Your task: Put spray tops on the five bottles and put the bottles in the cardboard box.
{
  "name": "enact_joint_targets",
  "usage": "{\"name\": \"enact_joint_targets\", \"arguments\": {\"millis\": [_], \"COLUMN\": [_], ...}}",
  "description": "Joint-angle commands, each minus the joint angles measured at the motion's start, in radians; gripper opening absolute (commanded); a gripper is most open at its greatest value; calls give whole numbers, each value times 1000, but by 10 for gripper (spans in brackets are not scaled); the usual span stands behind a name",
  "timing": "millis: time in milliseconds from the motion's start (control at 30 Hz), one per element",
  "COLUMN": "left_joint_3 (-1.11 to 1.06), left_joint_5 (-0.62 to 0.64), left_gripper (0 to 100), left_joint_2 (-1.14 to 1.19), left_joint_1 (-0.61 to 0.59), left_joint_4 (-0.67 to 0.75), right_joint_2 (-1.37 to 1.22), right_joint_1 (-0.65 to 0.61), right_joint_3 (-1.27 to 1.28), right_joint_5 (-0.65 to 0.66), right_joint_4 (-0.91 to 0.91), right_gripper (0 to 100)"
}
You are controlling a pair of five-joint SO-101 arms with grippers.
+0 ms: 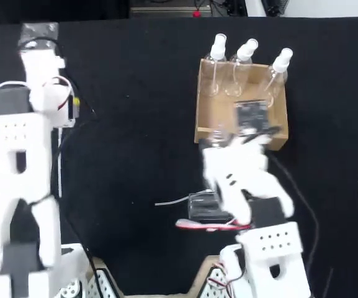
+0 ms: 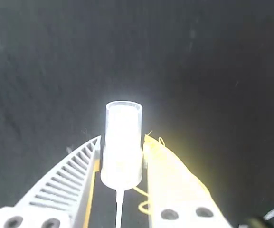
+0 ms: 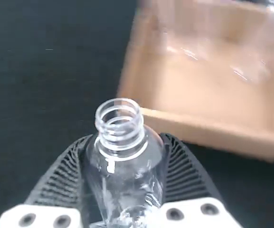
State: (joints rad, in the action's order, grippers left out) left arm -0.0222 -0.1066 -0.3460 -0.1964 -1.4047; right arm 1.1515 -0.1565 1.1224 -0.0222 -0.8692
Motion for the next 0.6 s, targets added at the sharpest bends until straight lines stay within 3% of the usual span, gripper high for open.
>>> {"name": "enact_joint_targets", "arguments": {"millis": [0, 233, 567], "left_joint_3": [4, 8, 10], "left_joint_5": [87, 127, 129], "left_gripper": [61, 61, 61], "left_joint_2": [-166, -336, -430], "left_joint_1": [35, 208, 452], "left_joint_4": [74, 203, 445], "right_joint_2": [22, 18, 25], "right_joint_1": [-238, -354, -393], "right_joint_3": [-65, -64, 4], "right_joint_5": [-8, -8, -8], "right_joint_4": [150, 347, 400], "right_gripper": [15, 15, 15]}}
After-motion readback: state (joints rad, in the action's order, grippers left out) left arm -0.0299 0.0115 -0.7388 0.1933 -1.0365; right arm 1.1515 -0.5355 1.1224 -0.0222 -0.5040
